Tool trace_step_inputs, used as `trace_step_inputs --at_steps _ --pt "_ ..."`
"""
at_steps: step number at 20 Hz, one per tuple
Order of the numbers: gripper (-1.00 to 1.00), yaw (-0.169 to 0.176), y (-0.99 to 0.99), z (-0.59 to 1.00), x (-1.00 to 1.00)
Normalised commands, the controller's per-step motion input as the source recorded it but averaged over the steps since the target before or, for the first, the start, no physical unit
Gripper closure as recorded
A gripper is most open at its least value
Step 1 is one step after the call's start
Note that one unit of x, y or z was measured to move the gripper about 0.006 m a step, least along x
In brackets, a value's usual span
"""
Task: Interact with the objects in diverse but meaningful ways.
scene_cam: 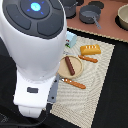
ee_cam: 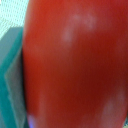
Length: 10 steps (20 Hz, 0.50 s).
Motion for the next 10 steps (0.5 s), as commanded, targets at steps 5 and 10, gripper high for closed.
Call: trace_step_inputs --at_steps 5,10 --pt "1.00 0.000 0.70 -0.19 -0.88" --pt "1.00 0.000 0.62 -0.29 -0.91"
